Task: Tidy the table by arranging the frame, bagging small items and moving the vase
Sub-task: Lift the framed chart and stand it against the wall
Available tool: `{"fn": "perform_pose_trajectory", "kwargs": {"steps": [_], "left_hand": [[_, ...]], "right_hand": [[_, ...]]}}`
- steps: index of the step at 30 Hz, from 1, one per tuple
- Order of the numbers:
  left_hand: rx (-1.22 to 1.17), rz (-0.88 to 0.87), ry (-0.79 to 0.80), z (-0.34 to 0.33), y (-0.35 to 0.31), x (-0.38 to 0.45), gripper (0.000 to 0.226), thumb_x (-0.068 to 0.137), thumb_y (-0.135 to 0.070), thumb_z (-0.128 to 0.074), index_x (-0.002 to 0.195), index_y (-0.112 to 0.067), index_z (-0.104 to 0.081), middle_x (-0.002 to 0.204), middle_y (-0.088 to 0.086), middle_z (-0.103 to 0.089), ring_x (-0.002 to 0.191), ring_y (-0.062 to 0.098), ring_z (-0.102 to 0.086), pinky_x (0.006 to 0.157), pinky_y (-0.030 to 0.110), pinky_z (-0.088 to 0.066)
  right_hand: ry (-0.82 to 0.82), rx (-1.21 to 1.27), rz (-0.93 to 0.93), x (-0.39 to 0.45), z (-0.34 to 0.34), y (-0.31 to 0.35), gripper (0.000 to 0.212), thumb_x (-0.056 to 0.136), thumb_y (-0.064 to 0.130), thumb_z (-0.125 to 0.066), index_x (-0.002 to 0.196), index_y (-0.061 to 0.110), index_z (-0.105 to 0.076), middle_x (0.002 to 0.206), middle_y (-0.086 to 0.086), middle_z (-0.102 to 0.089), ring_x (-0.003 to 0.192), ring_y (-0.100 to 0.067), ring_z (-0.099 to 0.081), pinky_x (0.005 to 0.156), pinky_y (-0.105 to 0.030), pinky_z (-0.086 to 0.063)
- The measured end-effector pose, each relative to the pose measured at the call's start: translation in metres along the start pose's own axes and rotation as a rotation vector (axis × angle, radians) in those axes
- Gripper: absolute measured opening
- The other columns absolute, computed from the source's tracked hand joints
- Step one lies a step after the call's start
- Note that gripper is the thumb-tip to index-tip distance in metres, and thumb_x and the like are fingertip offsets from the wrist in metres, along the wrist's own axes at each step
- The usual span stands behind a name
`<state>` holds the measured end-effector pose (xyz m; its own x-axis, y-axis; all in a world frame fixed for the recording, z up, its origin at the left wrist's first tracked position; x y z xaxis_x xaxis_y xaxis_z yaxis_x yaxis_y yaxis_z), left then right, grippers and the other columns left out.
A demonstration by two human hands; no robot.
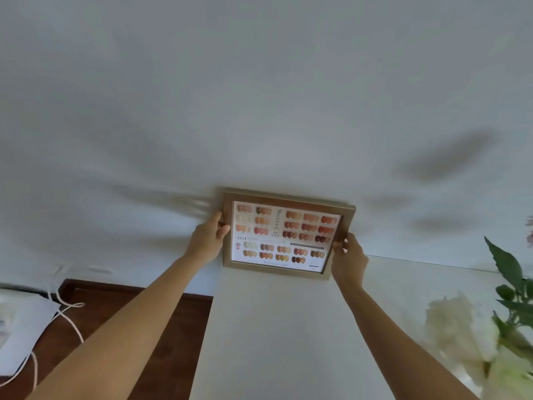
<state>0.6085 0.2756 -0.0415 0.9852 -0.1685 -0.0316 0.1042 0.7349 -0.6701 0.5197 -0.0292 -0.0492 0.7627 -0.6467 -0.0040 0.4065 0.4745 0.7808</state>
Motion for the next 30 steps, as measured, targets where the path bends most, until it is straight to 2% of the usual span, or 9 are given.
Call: {"fn": "perform_pose_trajectory", "kwargs": {"steps": [3,11,15,18,21,23,25,27,30], "left_hand": [[0.004,-0.015,-0.013,0.000,0.002,0.009,0.021,0.096,-0.022,-0.046,0.112,-0.008,-0.046,0.110,0.014,-0.067,0.102,0.033,-0.064,0.083,0.045,-0.056],[-0.023,-0.041,-0.101,0.001,0.004,0.011,0.024,0.096,-0.019,-0.047,0.115,-0.005,-0.047,0.112,0.017,-0.067,0.106,0.035,-0.063,0.082,0.043,-0.055],[-0.050,-0.034,-0.119,0.001,0.002,0.009,0.026,0.096,-0.018,-0.046,0.118,-0.004,-0.046,0.113,0.019,-0.067,0.105,0.036,-0.063,0.082,0.044,-0.055],[-0.055,-0.014,-0.110,-0.003,-0.001,0.008,0.028,0.095,-0.019,-0.047,0.118,-0.004,-0.045,0.116,0.019,-0.065,0.107,0.037,-0.062,0.081,0.041,-0.053],[-0.084,-0.024,-0.121,-0.006,-0.006,0.001,0.034,0.094,-0.020,-0.051,0.124,-0.007,-0.041,0.121,0.017,-0.063,0.109,0.034,-0.063,0.079,0.036,-0.055],[-0.092,-0.033,-0.170,-0.005,-0.008,-0.005,0.042,0.092,-0.021,-0.053,0.129,-0.008,-0.037,0.127,0.015,-0.058,0.115,0.032,-0.059,0.085,0.037,-0.053],[-0.091,-0.003,-0.232,-0.005,-0.010,-0.015,0.052,0.091,-0.023,-0.055,0.135,-0.008,-0.032,0.137,0.017,-0.046,0.126,0.032,-0.047,0.096,0.042,-0.047],[-0.067,-0.021,-0.293,-0.007,-0.014,-0.028,0.057,0.090,-0.023,-0.056,0.137,-0.006,-0.030,0.142,0.019,-0.039,0.133,0.033,-0.037,0.103,0.046,-0.044],[-0.006,-0.116,-0.353,-0.012,-0.026,-0.051,0.054,0.090,-0.023,-0.056,0.135,-0.003,-0.032,0.143,0.021,-0.036,0.135,0.035,-0.032,0.107,0.051,-0.040]], "right_hand": [[-0.016,0.008,-0.008,0.008,-0.005,0.001,0.020,0.096,0.009,-0.043,0.109,0.014,-0.058,0.074,0.011,-0.054,0.059,0.005,-0.048,0.051,-0.006,-0.035],[-0.039,0.050,0.020,0.017,-0.014,0.004,0.017,0.094,0.008,-0.045,0.104,0.016,-0.057,0.072,0.012,-0.052,0.060,0.007,-0.048,0.051,-0.010,-0.035],[-0.009,0.020,0.049,0.018,-0.015,0.006,0.012,0.096,0.010,-0.043,0.097,0.020,-0.049,0.074,0.008,-0.054,0.058,0.004,-0.049,0.047,-0.008,-0.031],[0.048,0.039,0.017,0.018,-0.015,0.006,0.015,0.098,0.012,-0.040,0.112,0.014,-0.045,0.081,0.003,-0.055,0.061,-0.008,-0.054,0.046,-0.013,-0.034],[0.072,0.073,0.002,0.014,-0.010,0.009,0.029,0.099,0.015,-0.039,0.128,0.013,-0.034,0.091,-0.001,-0.057,0.061,-0.001,-0.052,0.044,-0.011,-0.034],[0.068,0.109,0.000,0.007,-0.003,0.012,0.034,0.099,0.015,-0.041,0.131,0.012,-0.031,0.103,-0.009,-0.060,0.071,-0.013,-0.057,0.052,-0.014,-0.040],[0.062,0.117,-0.017,-0.001,0.005,0.012,0.037,0.098,0.012,-0.043,0.133,0.011,-0.031,0.120,-0.017,-0.058,0.098,-0.028,-0.060,0.073,-0.027,-0.049],[0.069,0.106,-0.039,-0.012,0.012,0.007,0.039,0.097,0.009,-0.044,0.134,0.010,-0.031,0.131,-0.022,-0.053,0.118,-0.034,-0.054,0.090,-0.042,-0.047],[0.081,0.090,-0.030,-0.033,0.021,-0.004,0.038,0.097,0.009,-0.044,0.133,0.011,-0.032,0.130,-0.022,-0.053,0.119,-0.035,-0.051,0.095,-0.045,-0.045]]}}
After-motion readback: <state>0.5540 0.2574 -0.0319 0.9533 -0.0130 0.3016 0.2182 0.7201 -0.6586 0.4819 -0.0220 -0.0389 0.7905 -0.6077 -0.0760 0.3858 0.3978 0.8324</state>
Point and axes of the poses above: each hand's wrist, its own x-axis towards the middle knuckle, its own z-axis out of the back of the hand, y = z × x, the point moved 4 cm from there along x, towards the middle knuckle
